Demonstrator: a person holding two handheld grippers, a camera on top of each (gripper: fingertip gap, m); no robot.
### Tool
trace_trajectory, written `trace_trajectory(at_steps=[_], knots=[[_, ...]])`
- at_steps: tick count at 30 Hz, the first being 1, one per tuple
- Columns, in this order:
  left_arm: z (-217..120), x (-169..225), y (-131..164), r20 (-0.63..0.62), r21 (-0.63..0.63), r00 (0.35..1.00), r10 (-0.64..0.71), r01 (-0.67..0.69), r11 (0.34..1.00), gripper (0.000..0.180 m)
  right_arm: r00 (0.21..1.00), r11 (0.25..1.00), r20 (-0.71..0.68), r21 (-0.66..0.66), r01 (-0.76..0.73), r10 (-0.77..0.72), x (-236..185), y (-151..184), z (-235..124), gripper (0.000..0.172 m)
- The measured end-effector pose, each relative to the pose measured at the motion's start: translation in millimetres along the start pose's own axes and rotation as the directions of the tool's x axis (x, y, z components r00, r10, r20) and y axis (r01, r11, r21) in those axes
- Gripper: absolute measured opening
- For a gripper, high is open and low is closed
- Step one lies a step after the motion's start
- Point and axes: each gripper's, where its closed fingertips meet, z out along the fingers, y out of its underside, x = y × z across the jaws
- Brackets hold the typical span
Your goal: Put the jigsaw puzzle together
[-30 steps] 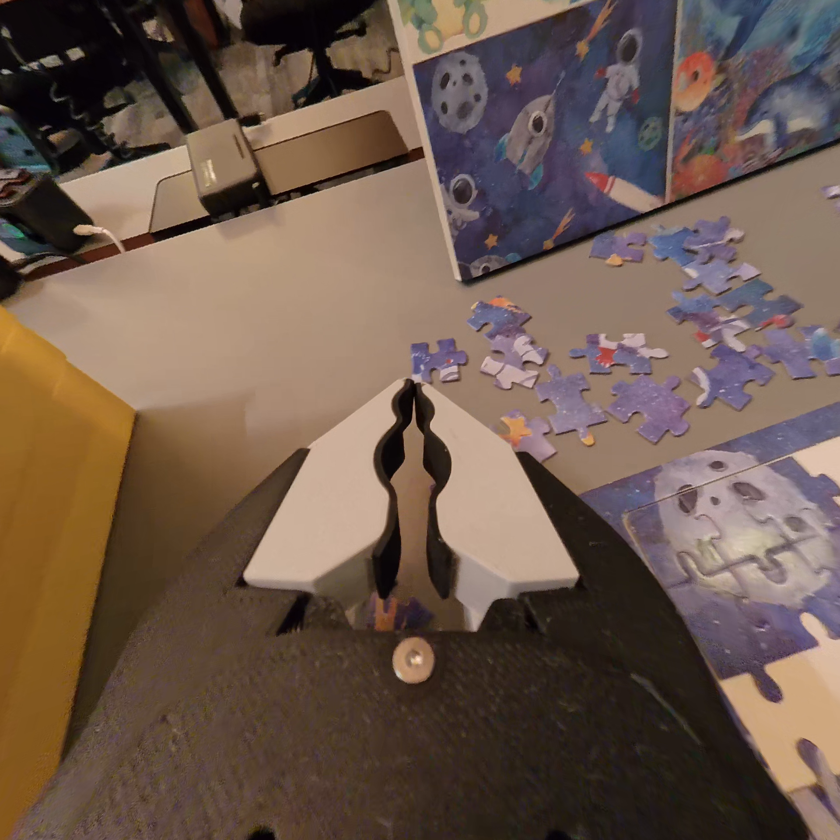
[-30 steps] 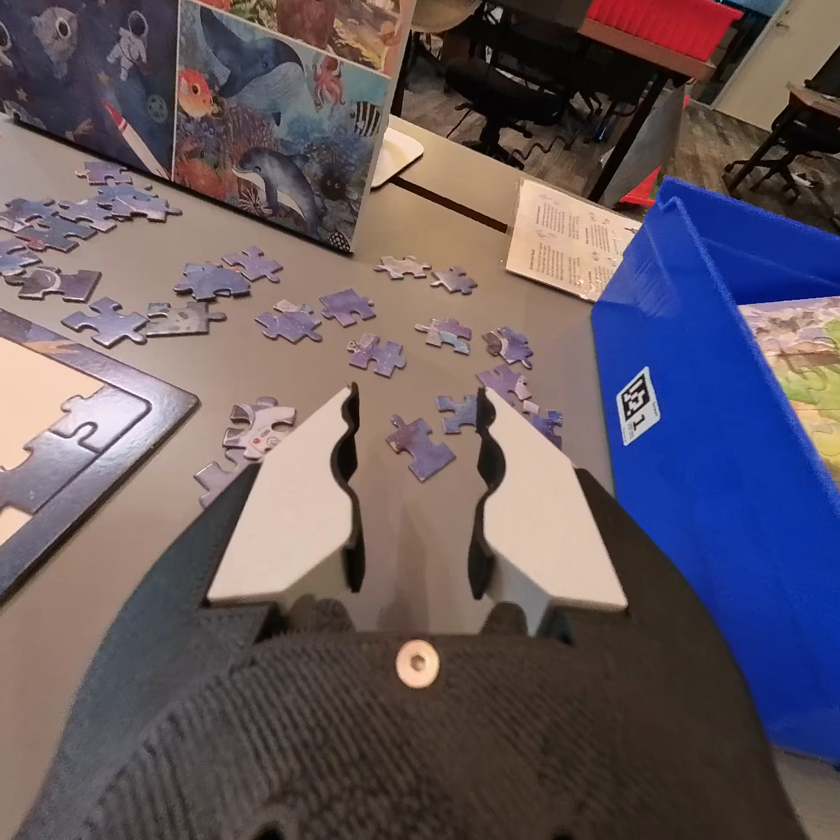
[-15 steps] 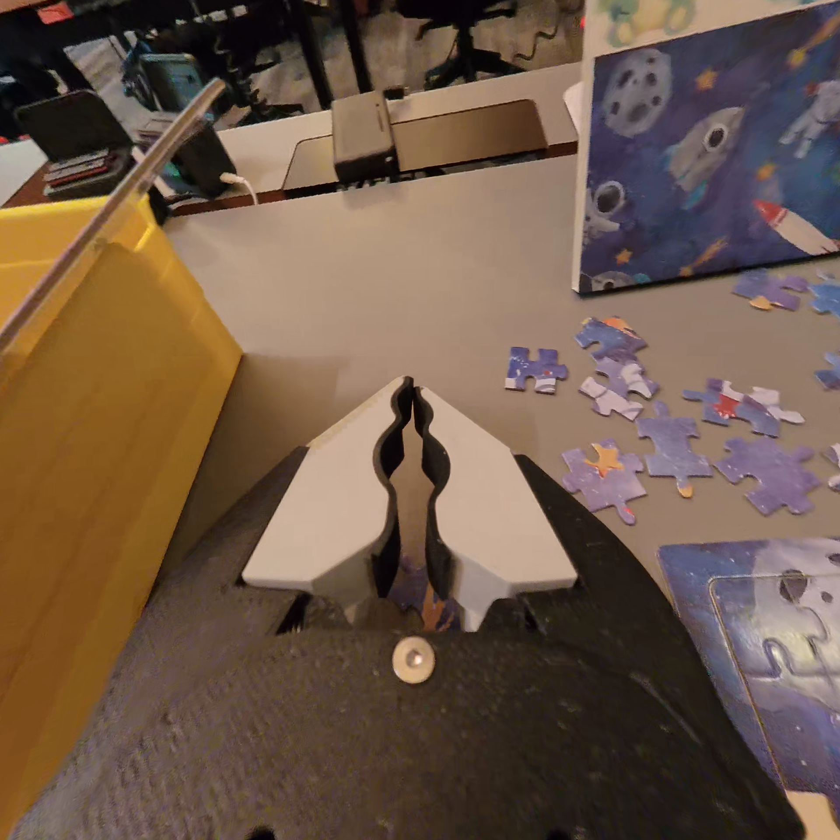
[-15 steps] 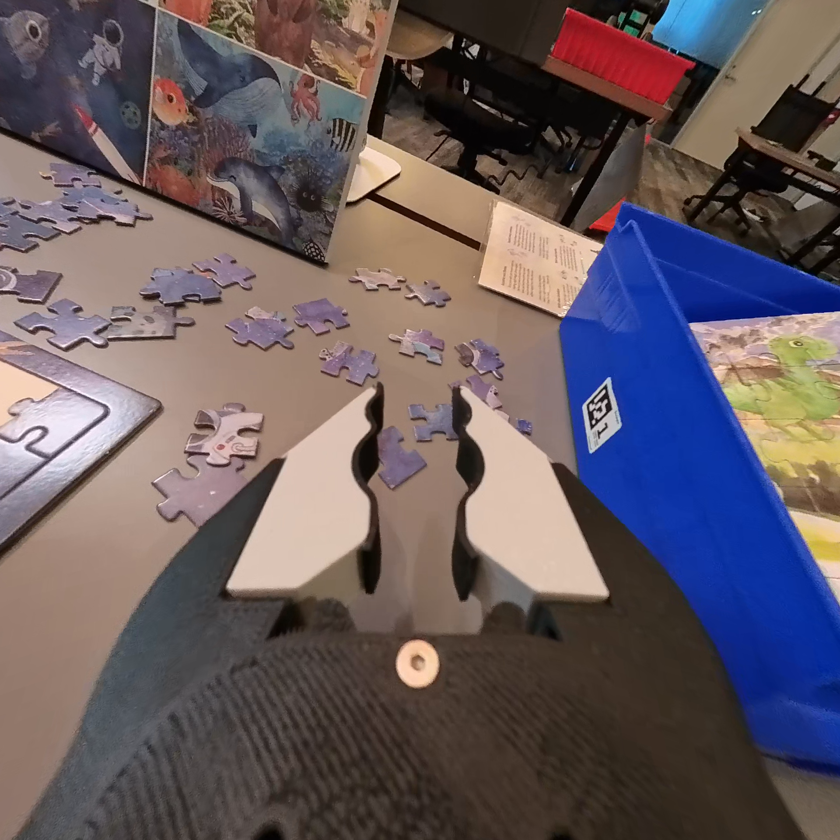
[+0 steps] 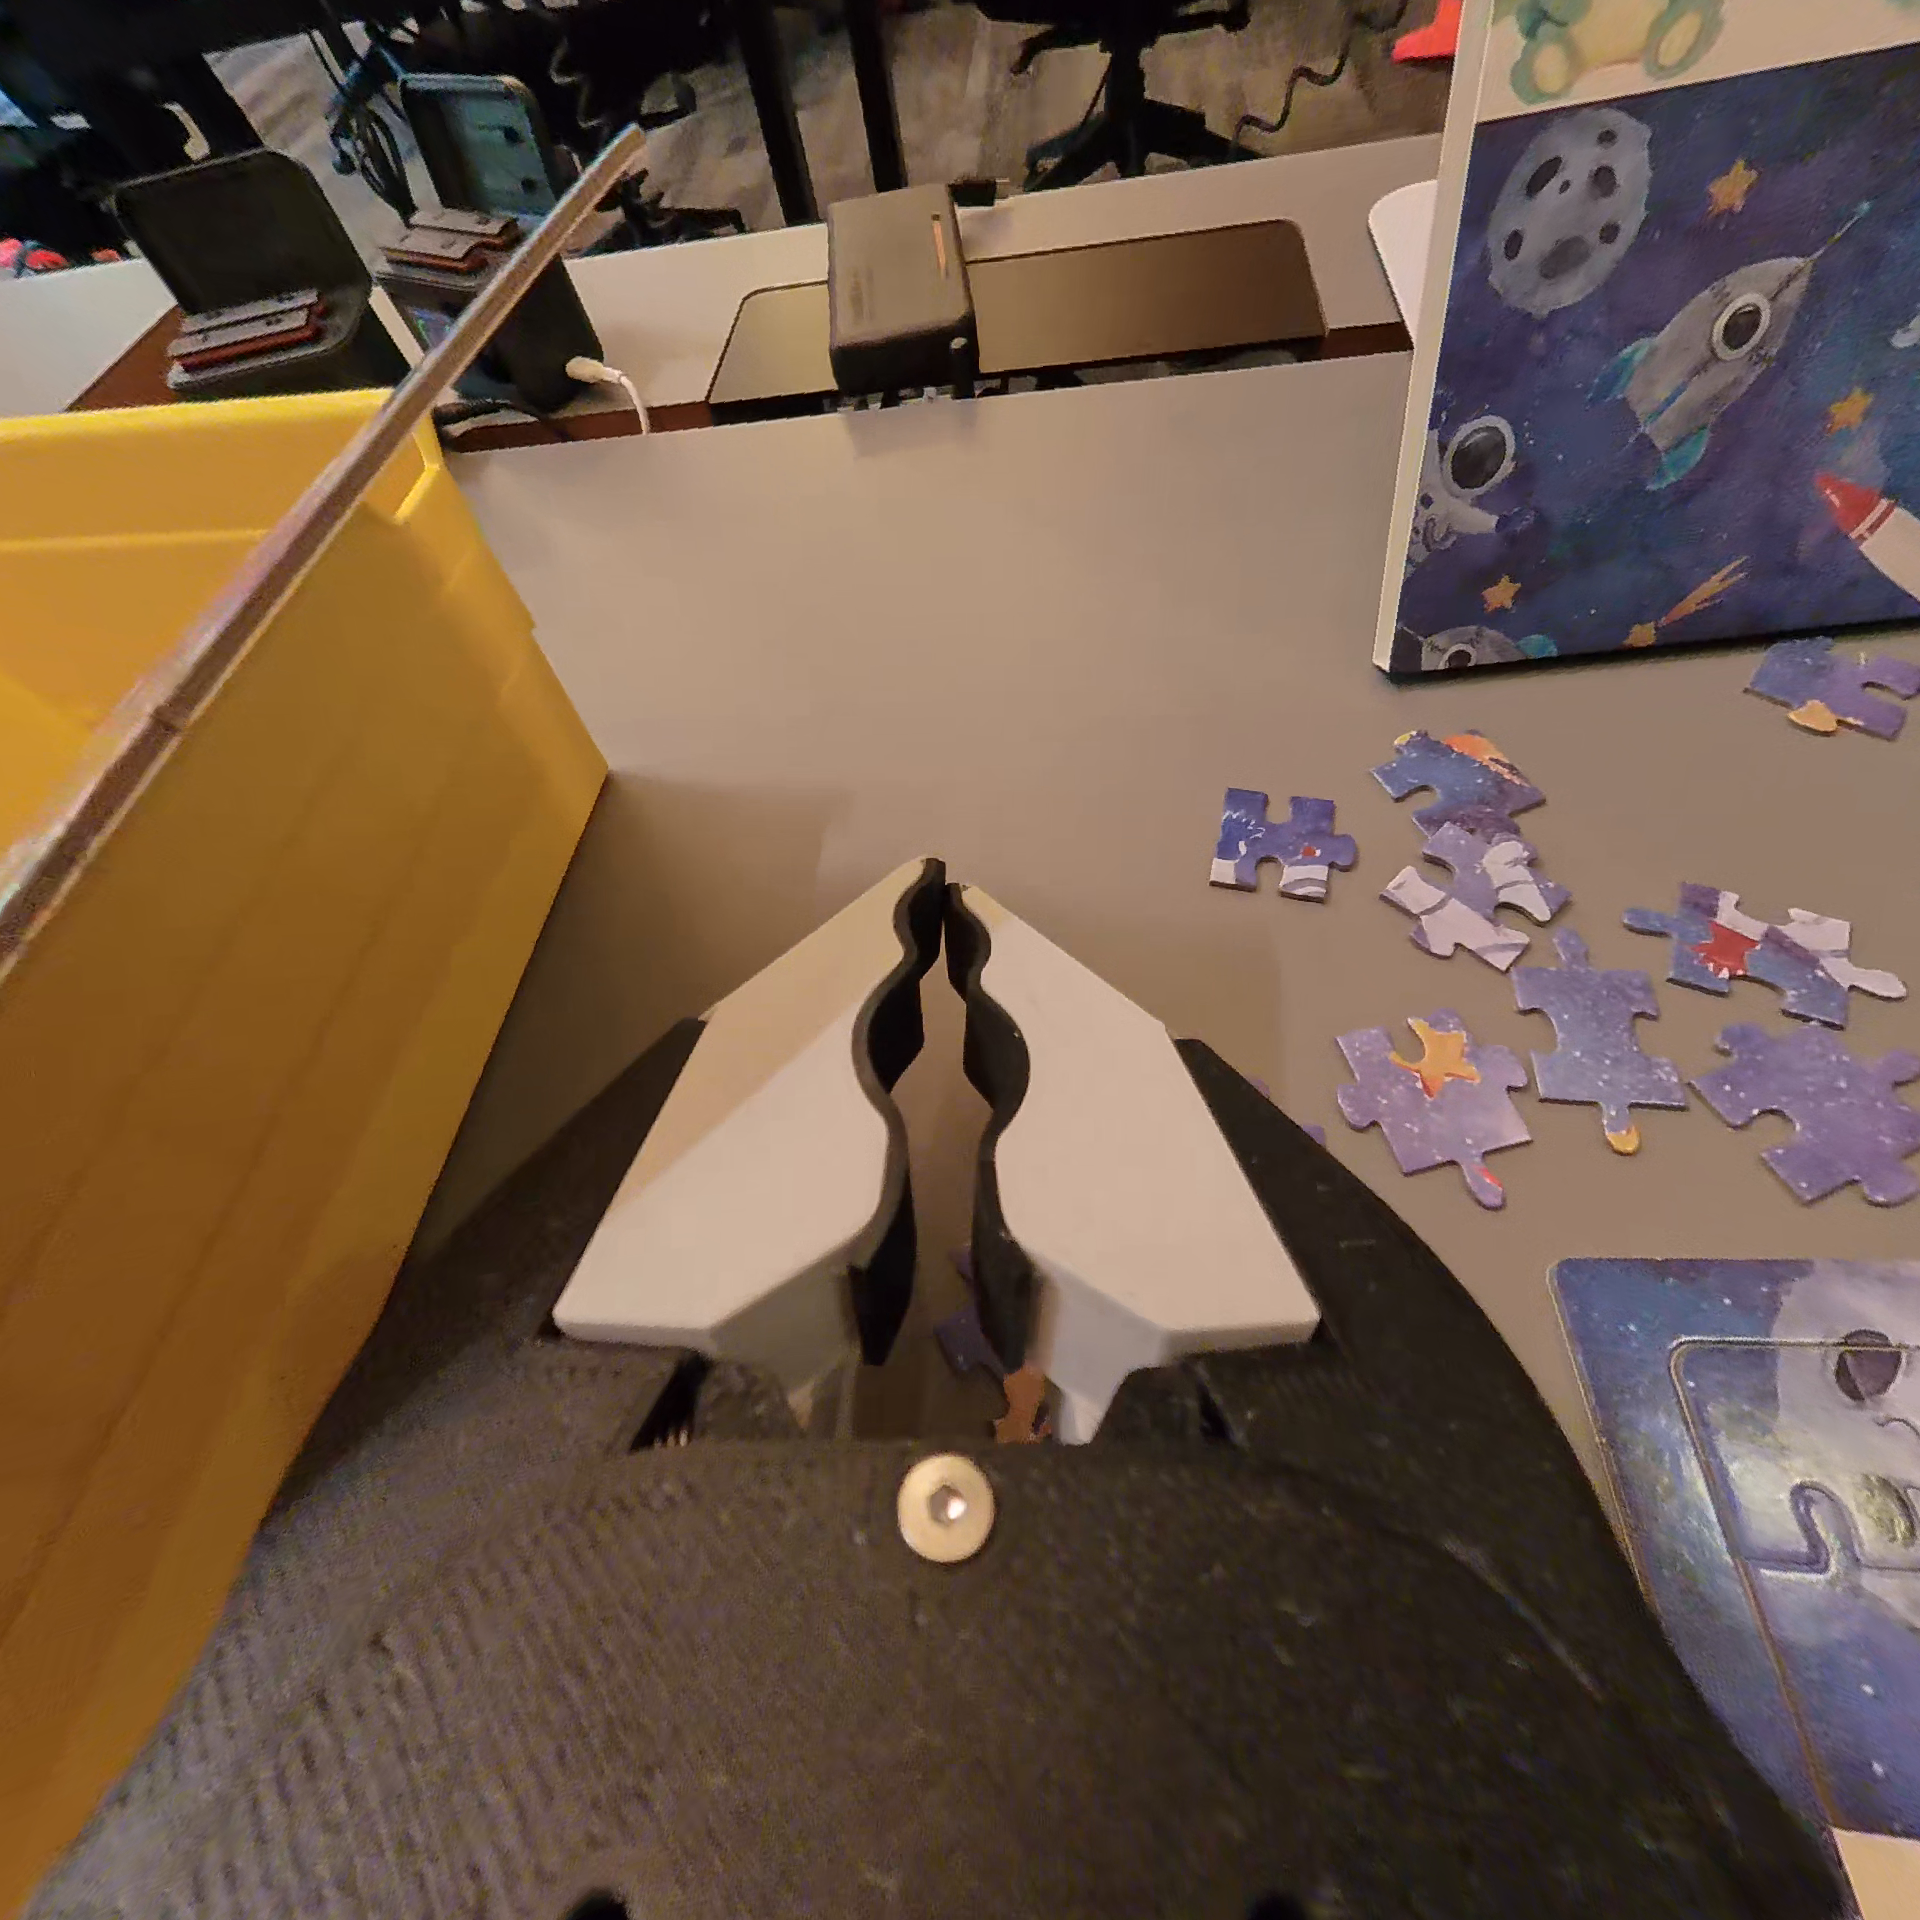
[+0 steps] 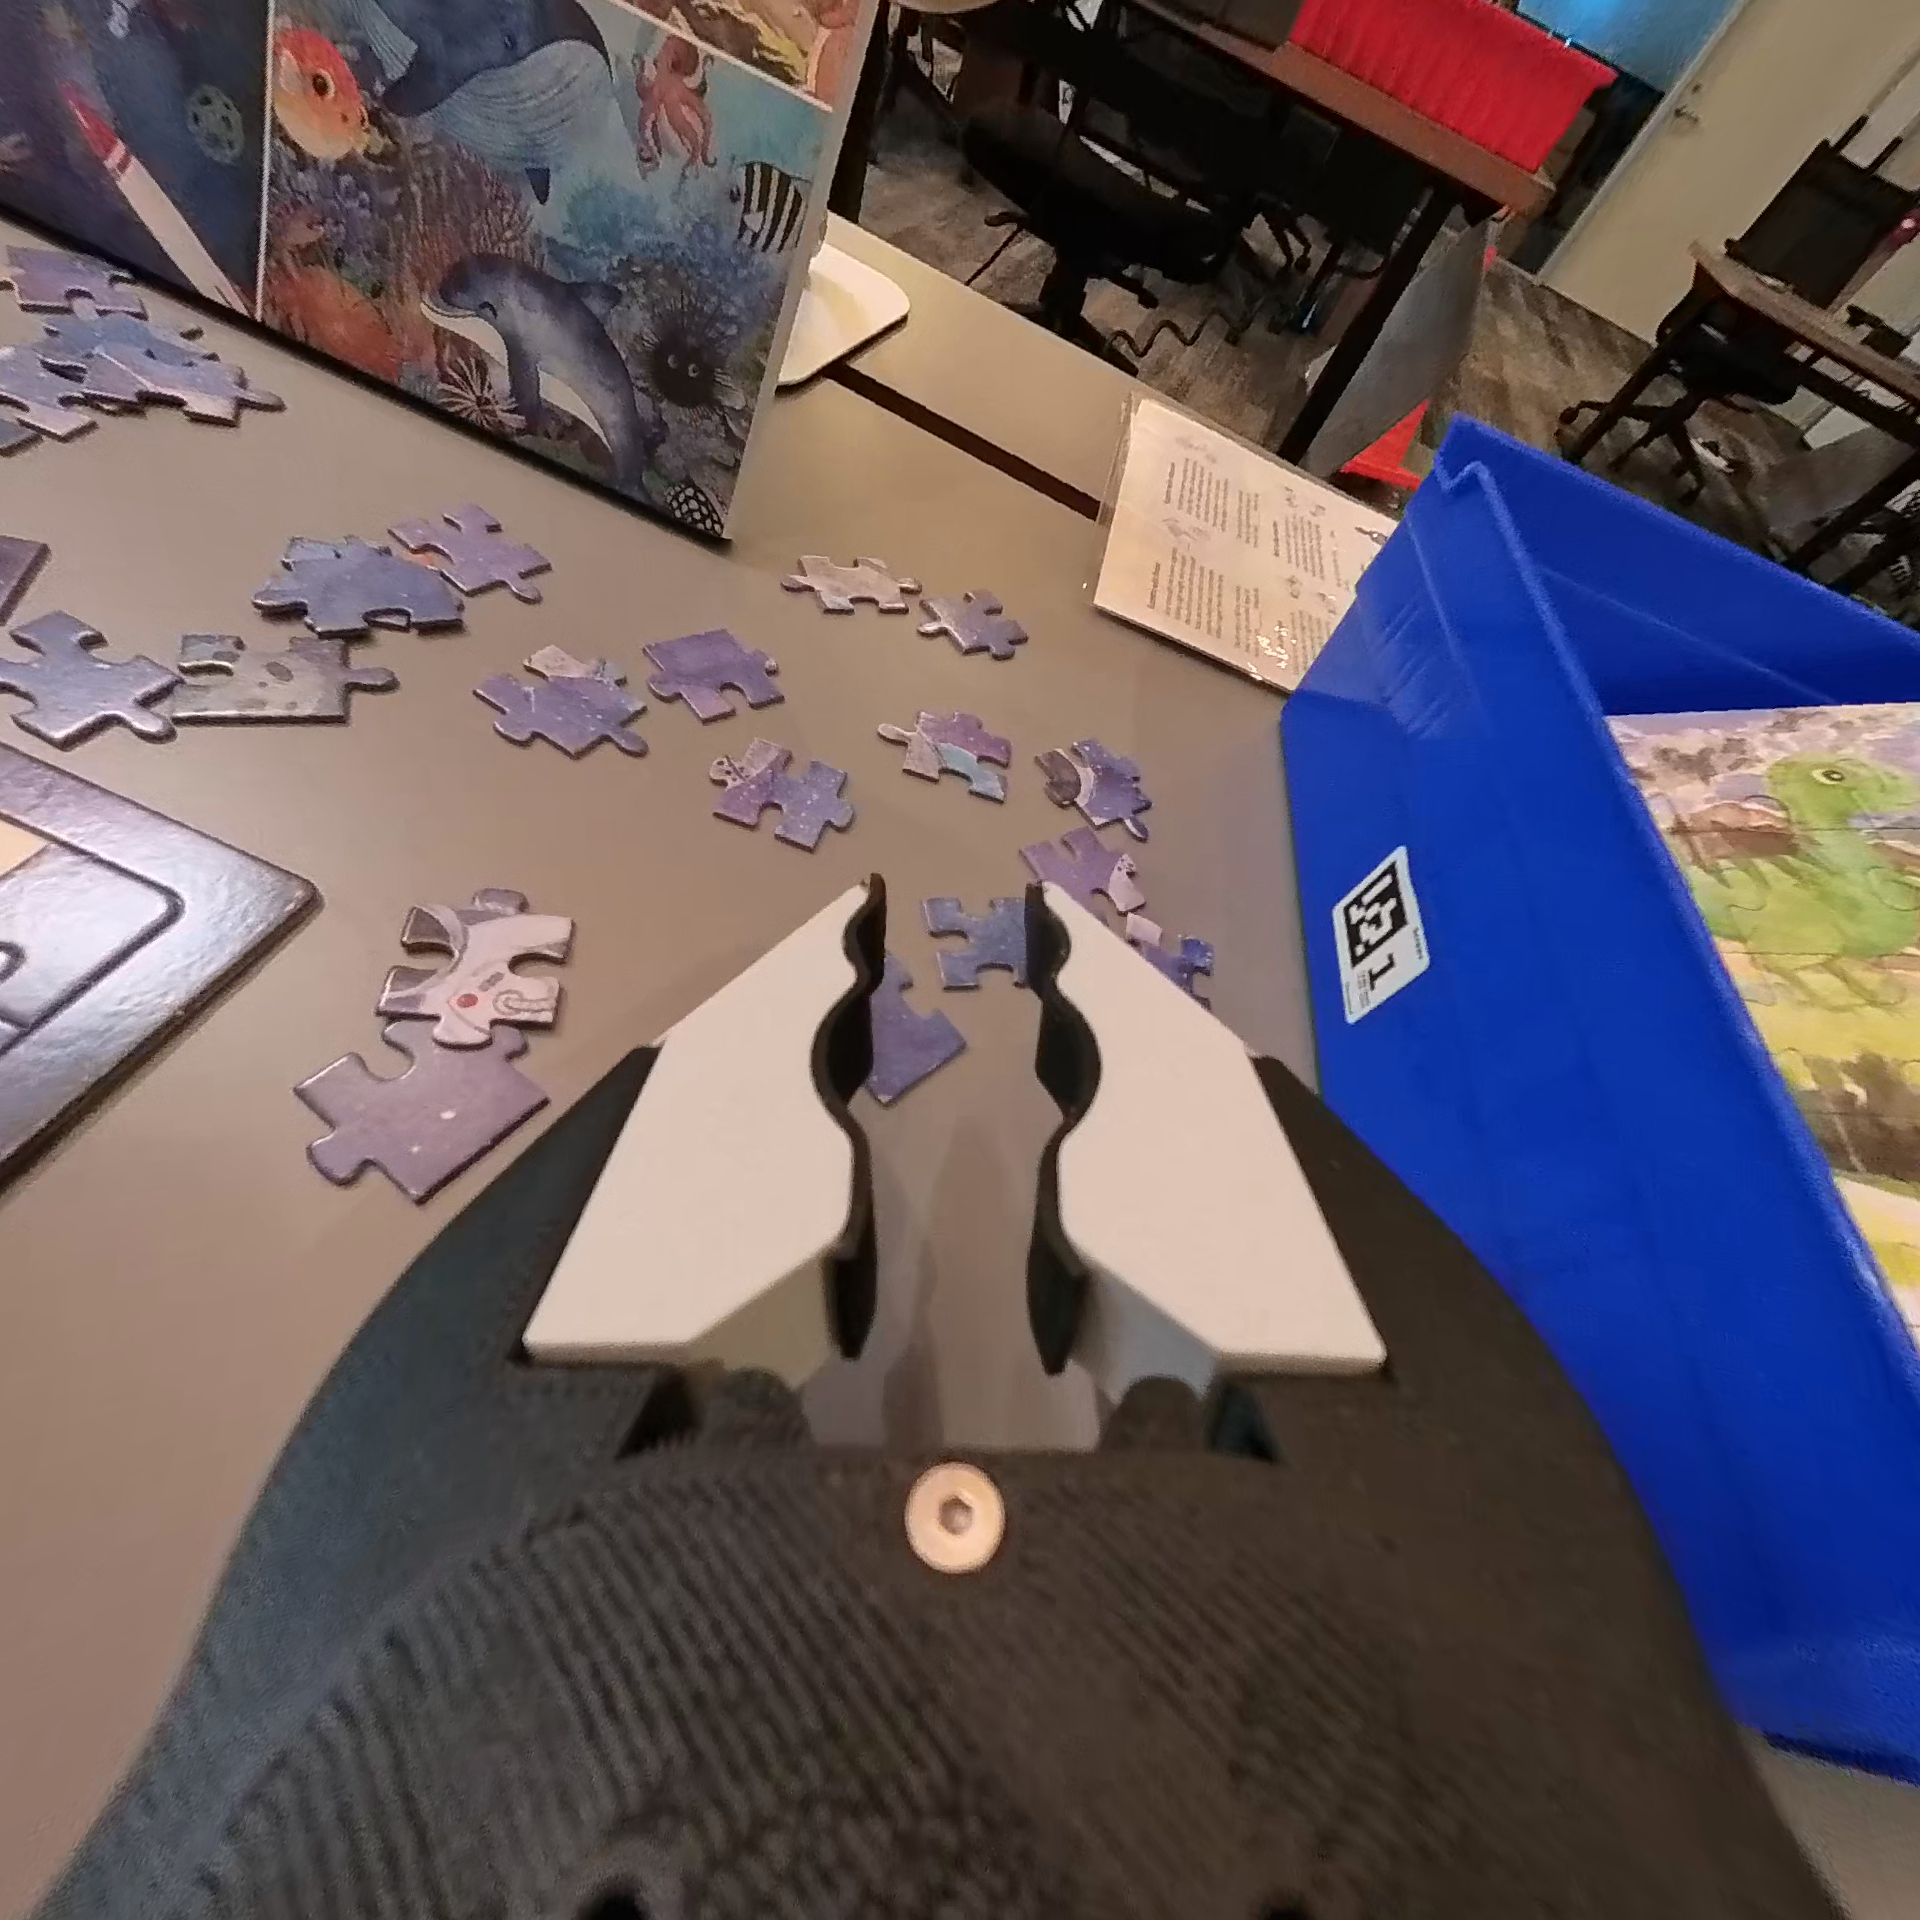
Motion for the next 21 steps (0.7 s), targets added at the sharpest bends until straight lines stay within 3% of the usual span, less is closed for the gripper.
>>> trace_trajectory(at_steps=[12, 21], knots=[[-7, -5, 11, 0.070, -0.007, 0.995, 0.073, -0.073, 0.997, 0.000, 0.983, 0.977, 0.017, 0.111, -0.181, 0.180, 20, -11, -13, 0.023], [-36, -8, 9, 0.028, 0.097, 0.999, 0.020, -0.023, 0.995, 0.000, 0.983, 0.980, -0.004, 0.087, -0.181, 0.182, 21, -8, -10, 0.020]])
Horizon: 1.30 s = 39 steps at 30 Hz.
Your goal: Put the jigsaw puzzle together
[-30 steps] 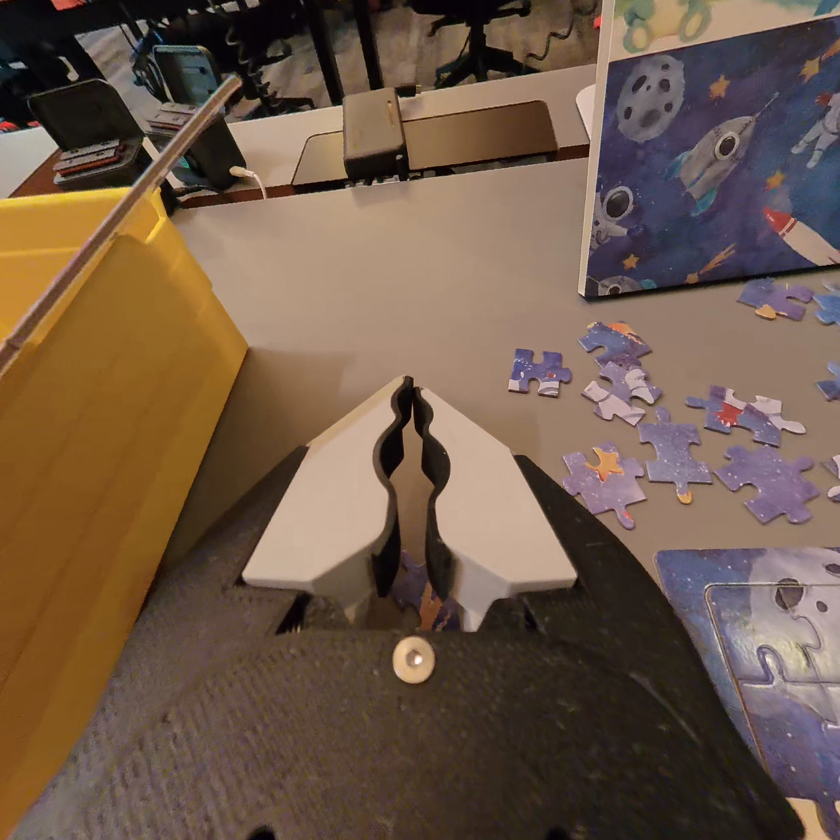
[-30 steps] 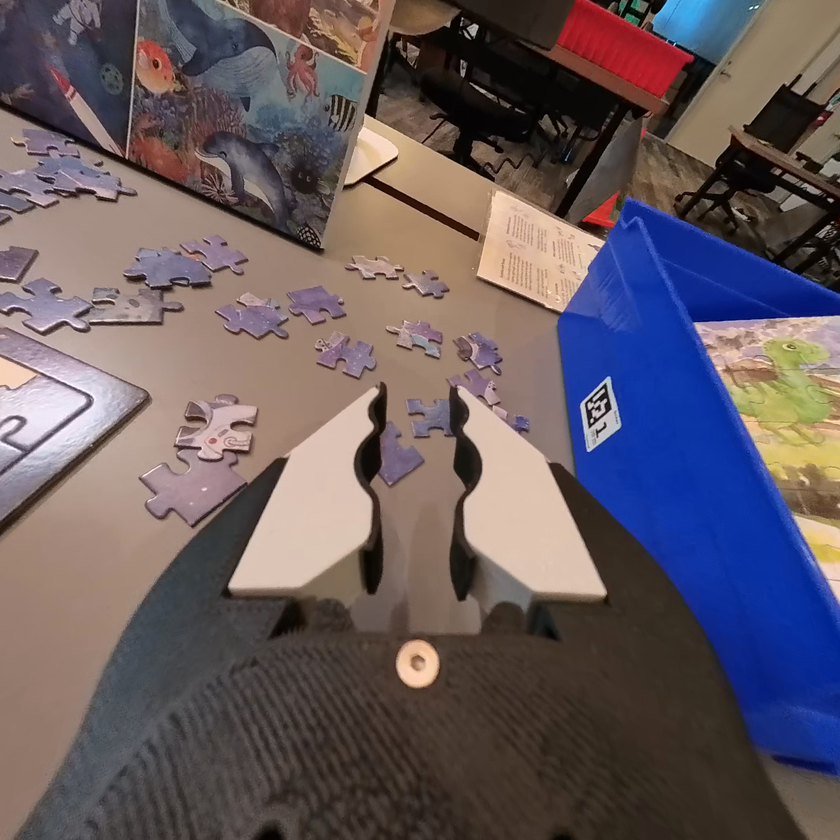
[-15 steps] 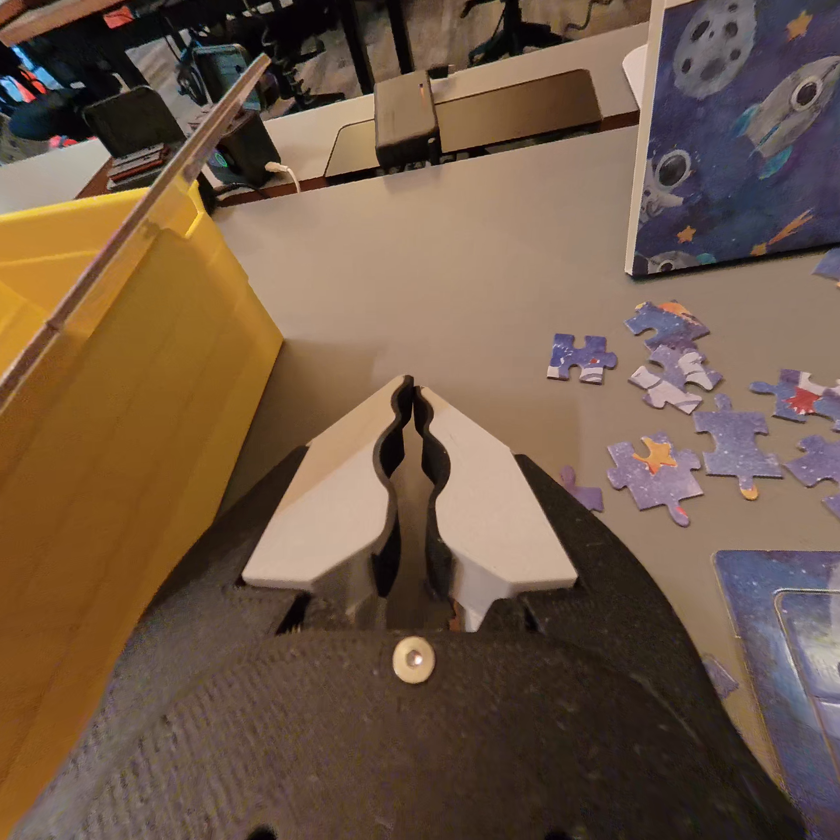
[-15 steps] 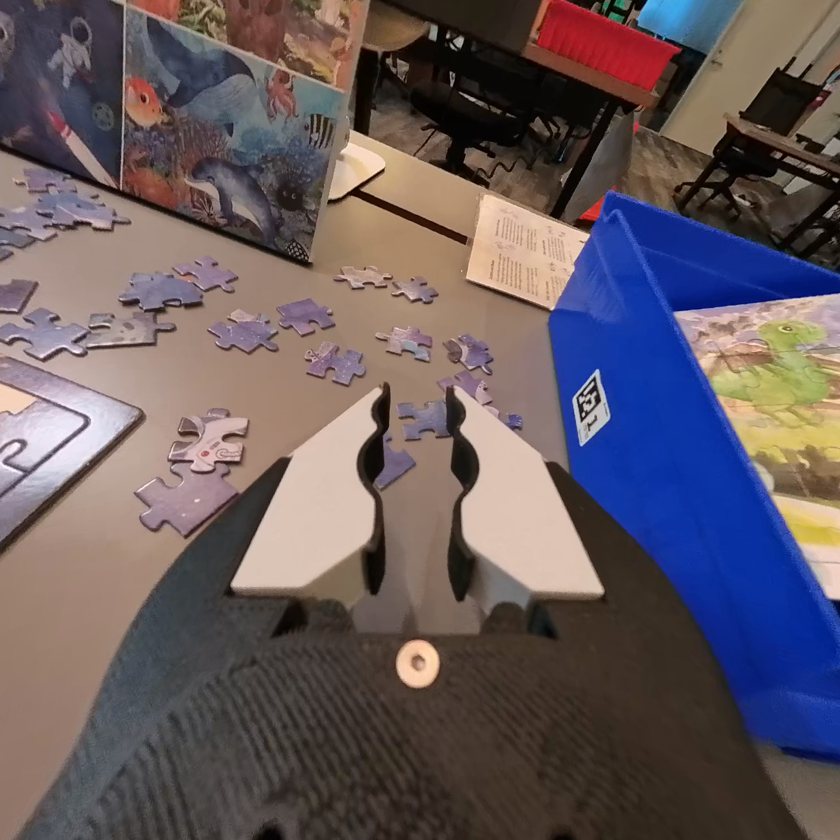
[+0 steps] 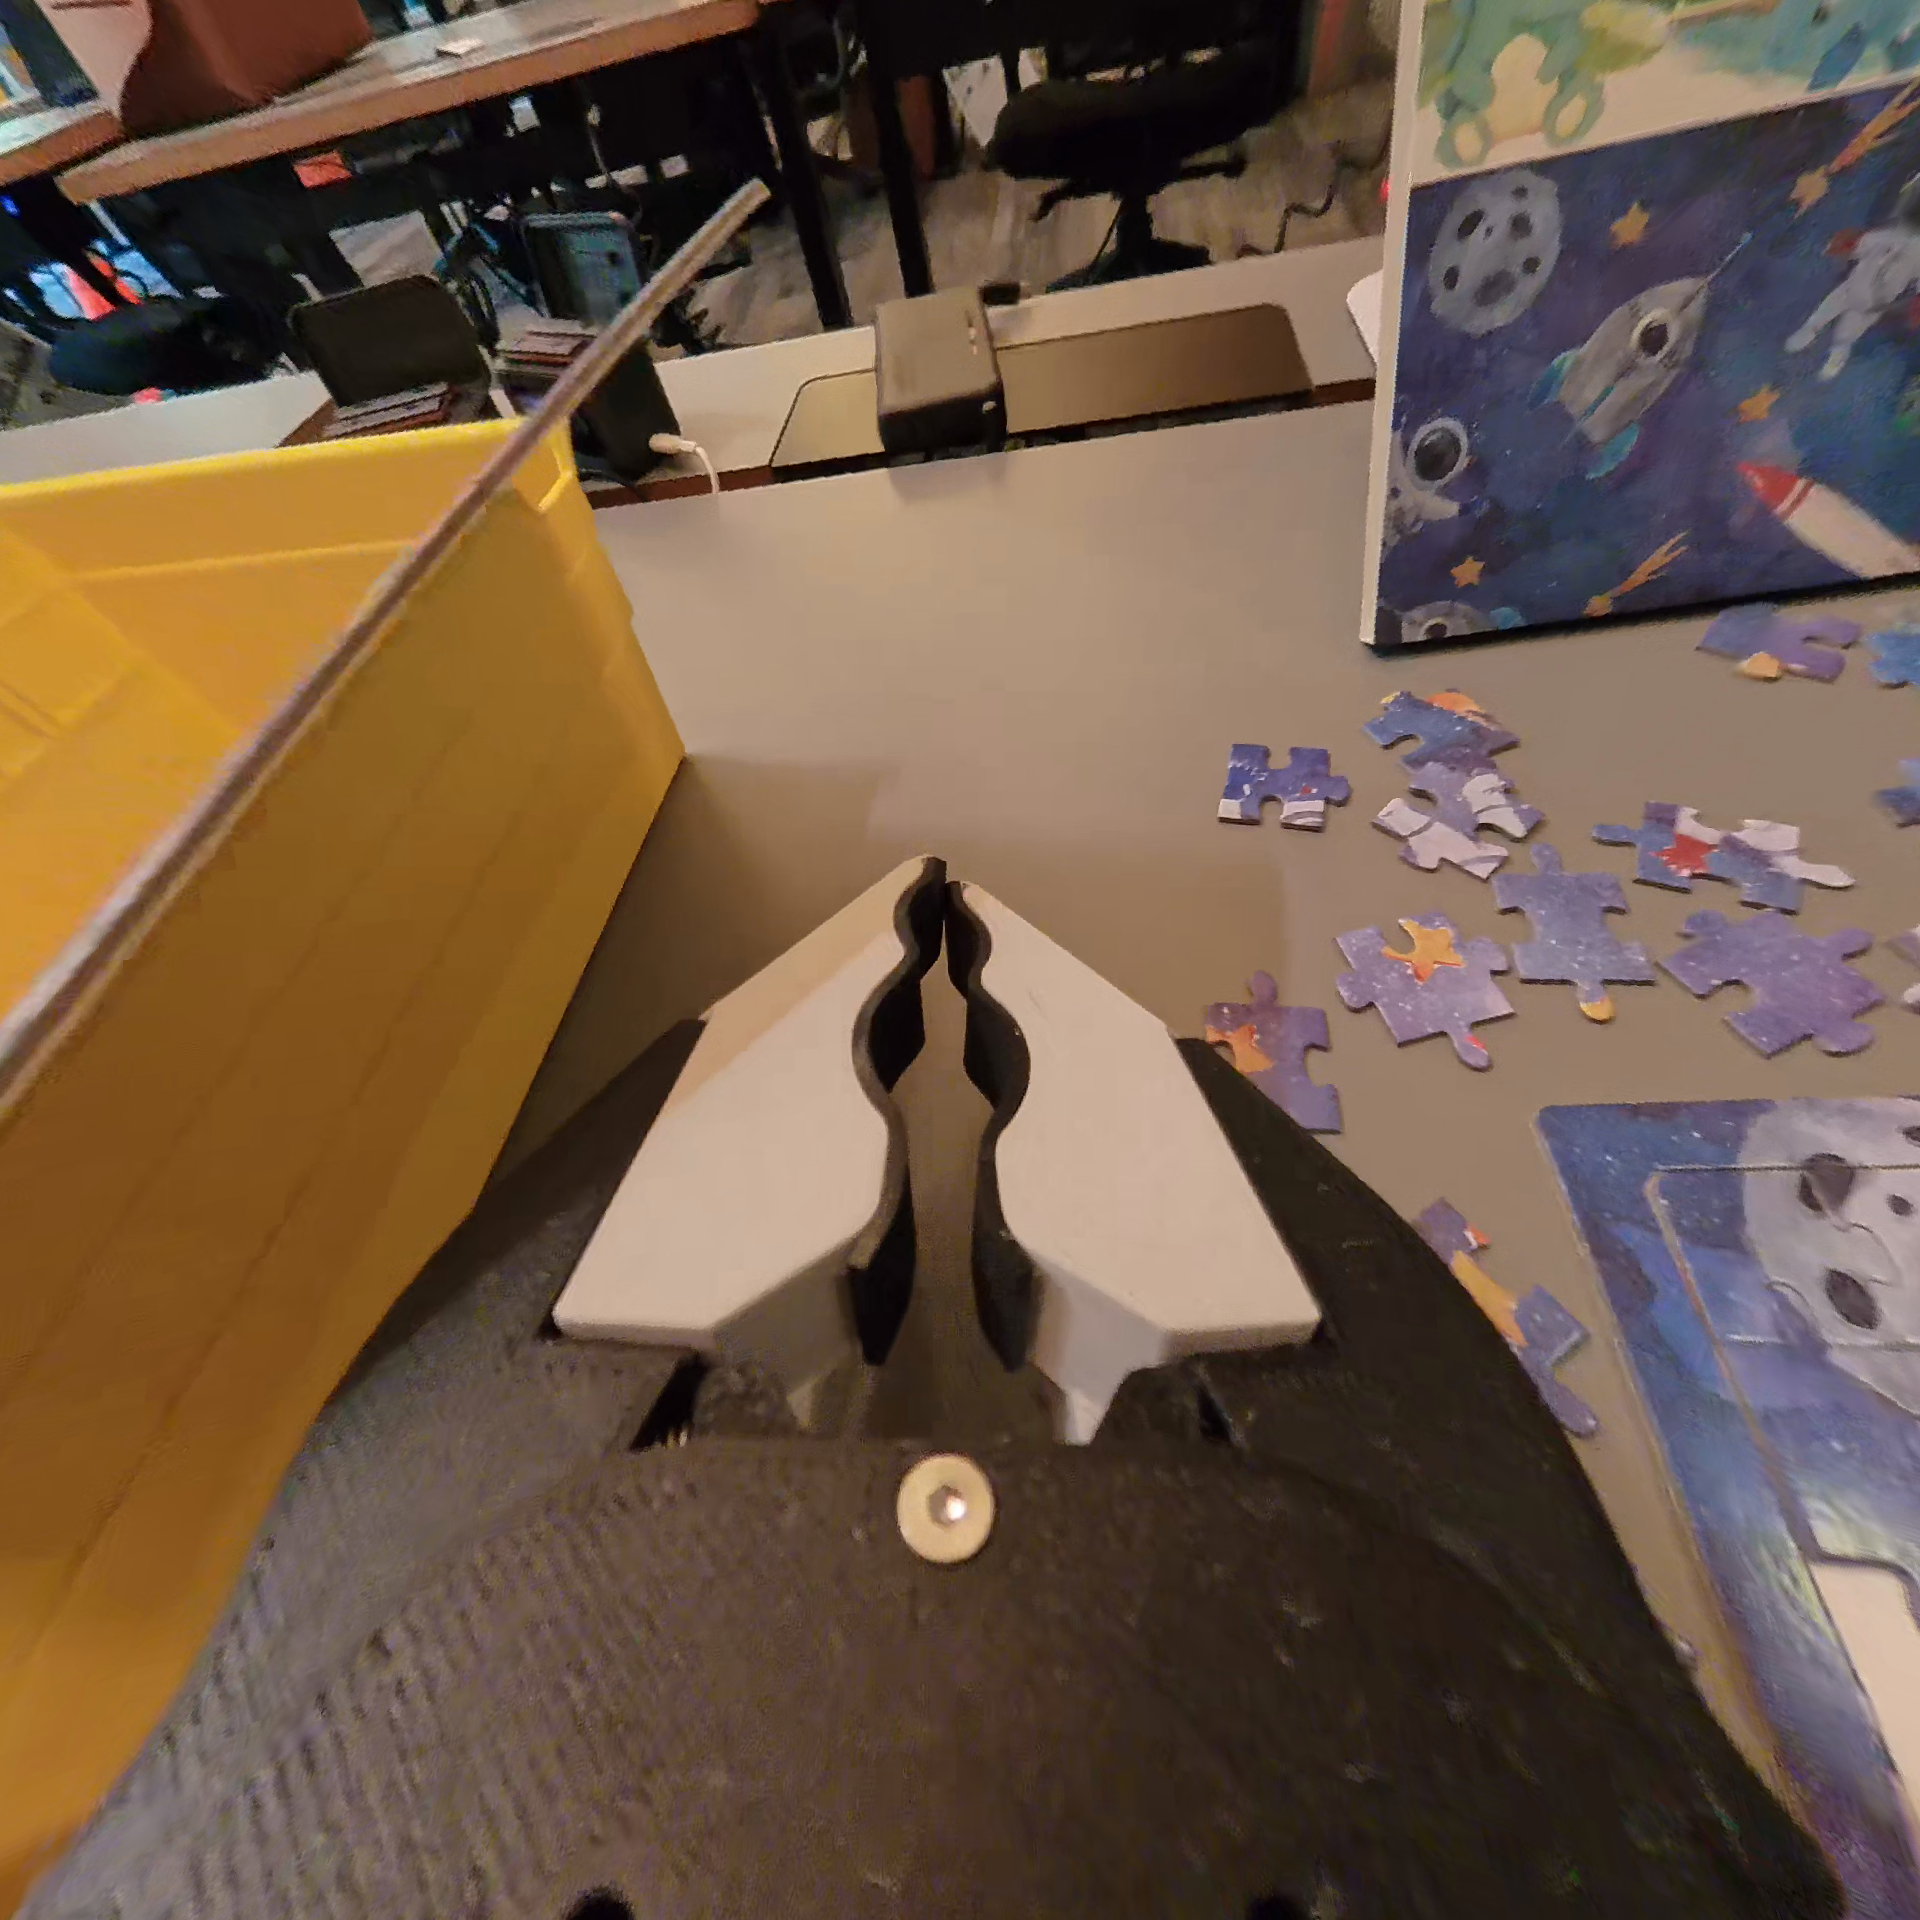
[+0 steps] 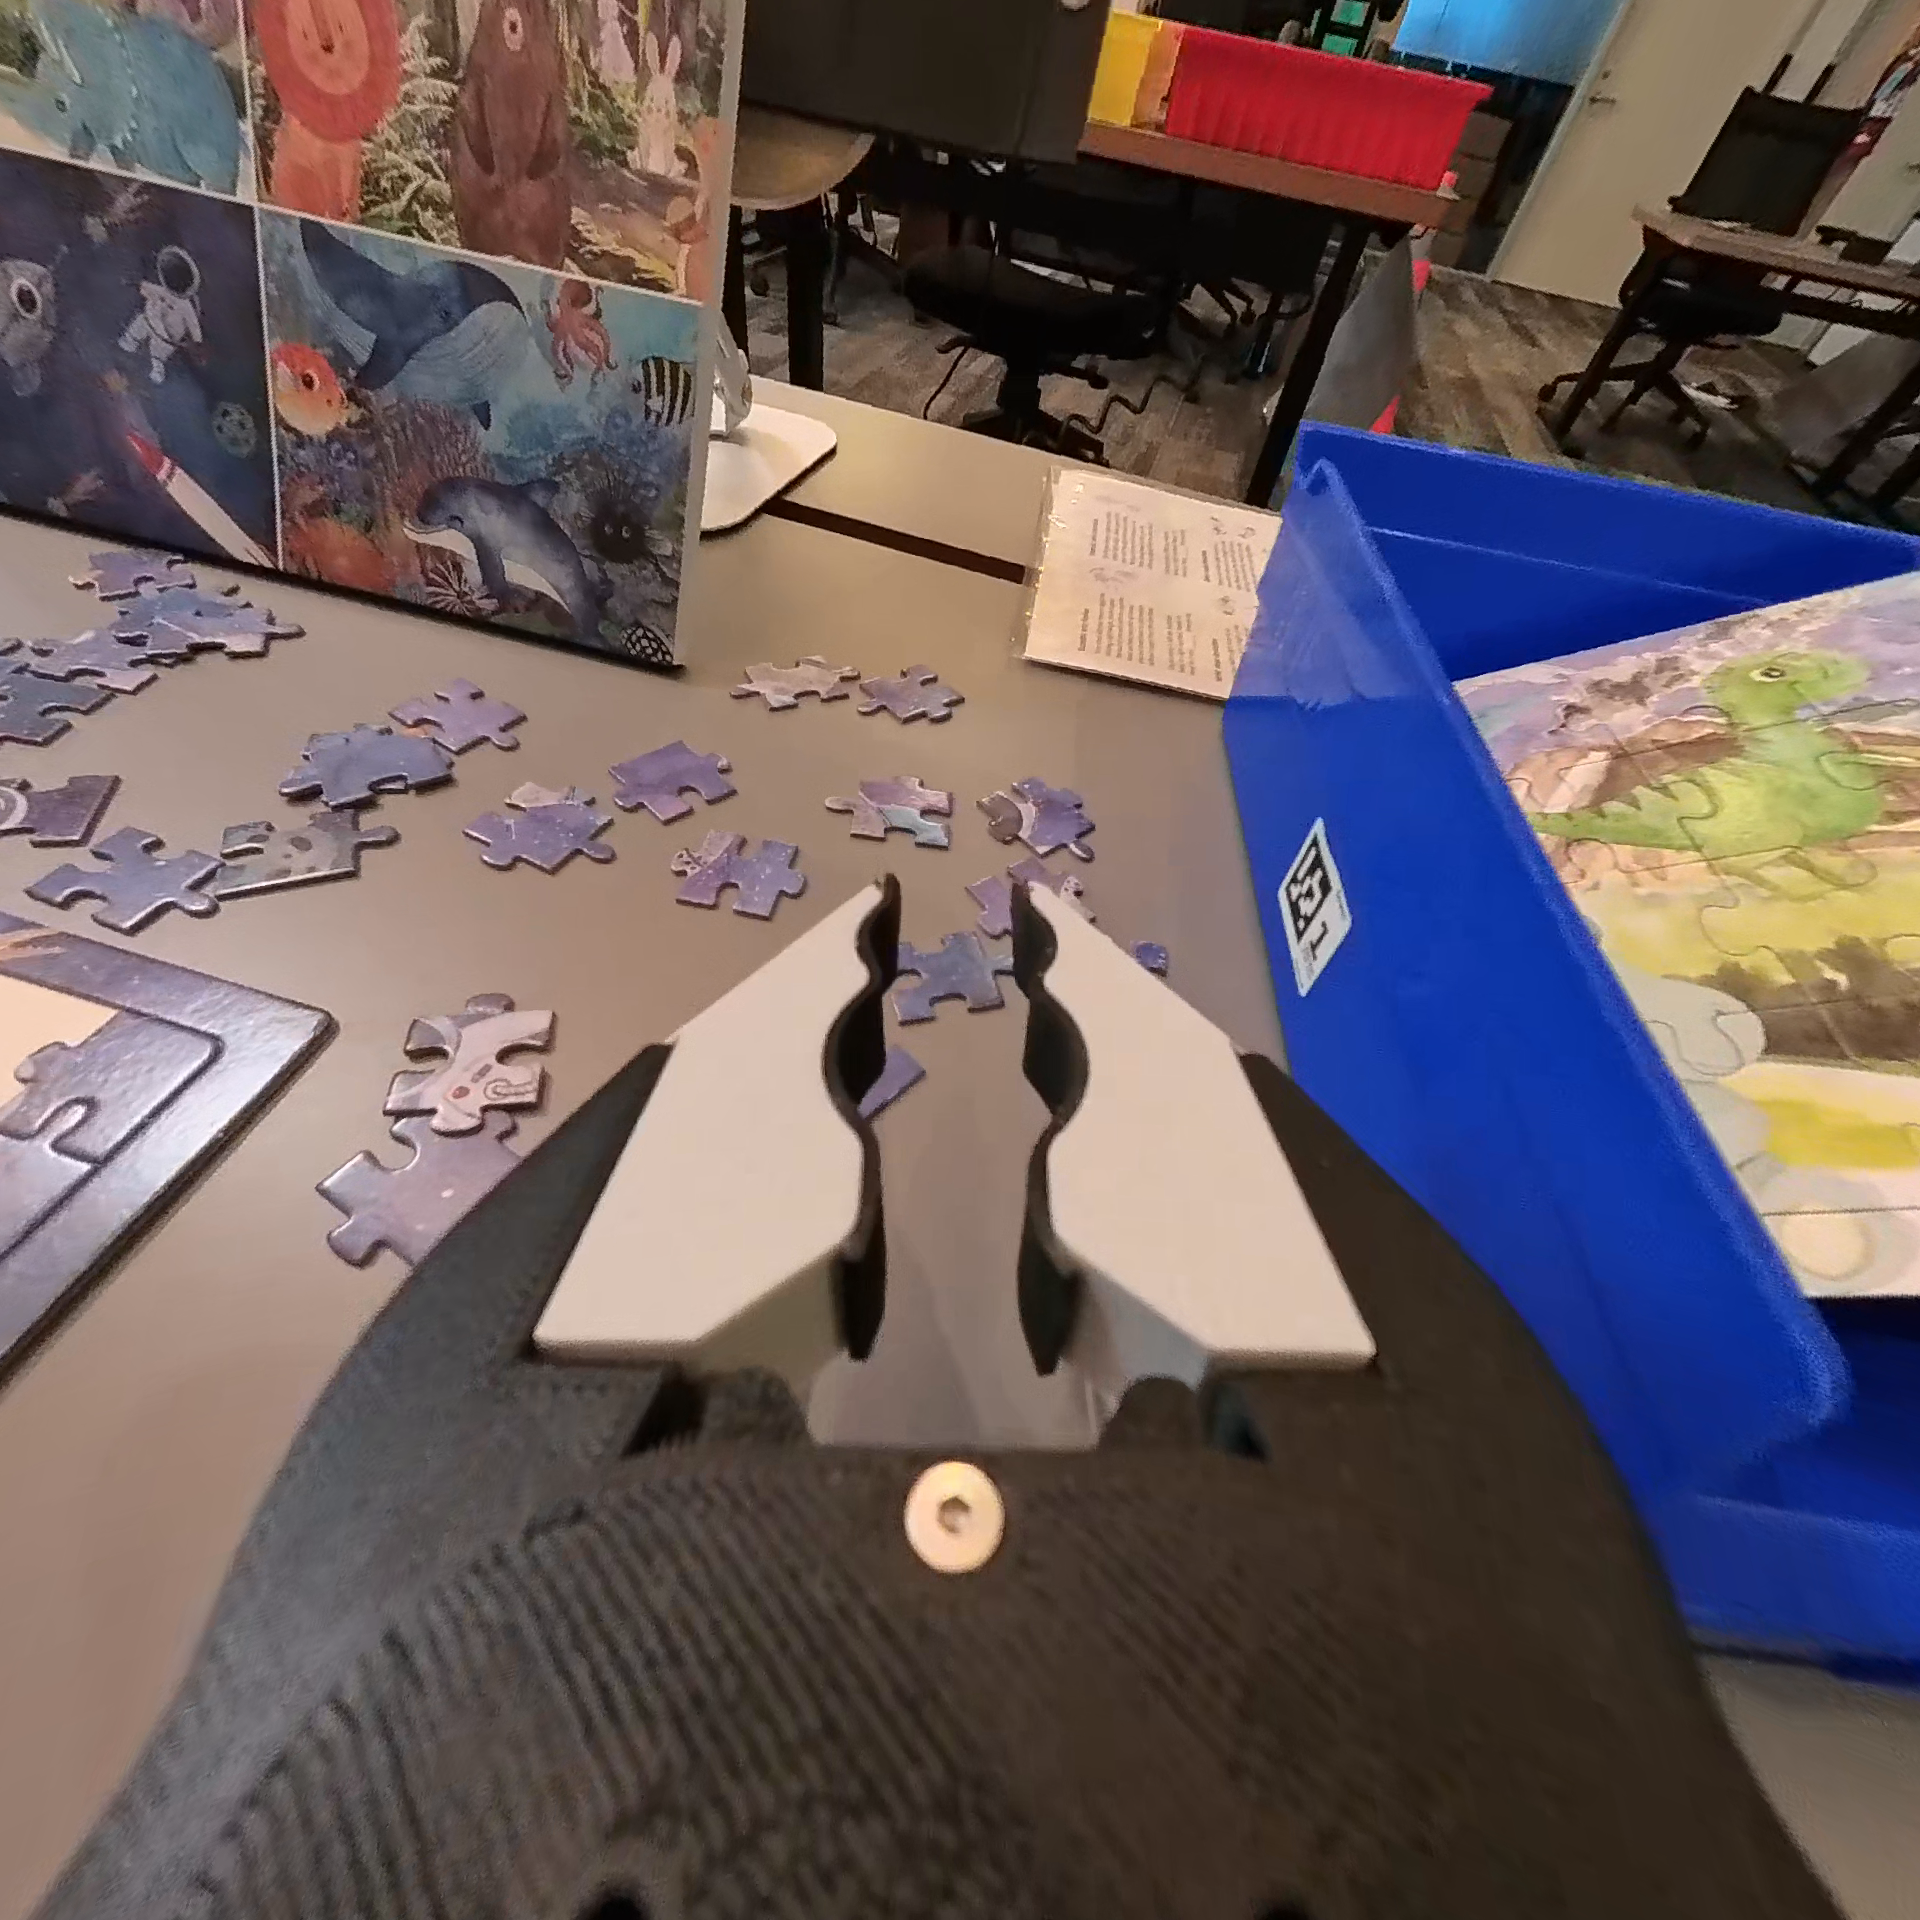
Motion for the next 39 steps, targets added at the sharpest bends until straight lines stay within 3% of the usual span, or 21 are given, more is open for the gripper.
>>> trace_trajectory(at_steps=[7, 15, 25, 34, 37, 39], knots=[[-27, 1, 20, -0.131, -0.134, 0.991, 0.017, -0.034, 0.990, 0.000, 1.000, 1.000, -0.001, -0.023, 0.018, -0.018, -2, 3, 3, 0.018], [-51, 8, 43, -0.341, -0.212, 0.933, -0.115, 0.043, 0.976, 0.006, 1.000, 0.999, 0.005, -0.046, 0.021, -0.021, -3, 6, 5, 0.017], [-47, 27, 57, -0.377, -0.273, 0.919, -0.119, 0.013, 0.962, 0.045, 0.999, 0.998, 0.009, -0.052, 0.037, -0.037, -5, 7, 6, 0.016], [-38, 33, 73, -0.336, -0.338, 0.935, -0.118, -0.003, 0.941, 0.048, 0.997, 0.995, 0.009, -0.073, 0.075, -0.074, -9, 9, 8, 0.016], [-39, 32, 63, -0.336, -0.288, 0.934, -0.118, 0.017, 0.957, 0.048, 0.997, 0.994, 0.008, -0.074, 0.078, -0.078, -9, 10, 8, 0.016], [-45, 43, 53, -0.404, -0.245, 0.909, -0.105, 0.003, 0.970, 0.048, 0.997, 0.995, 0.007, -0.072, 0.076, -0.076, -9, 9, 8, 0.016]])
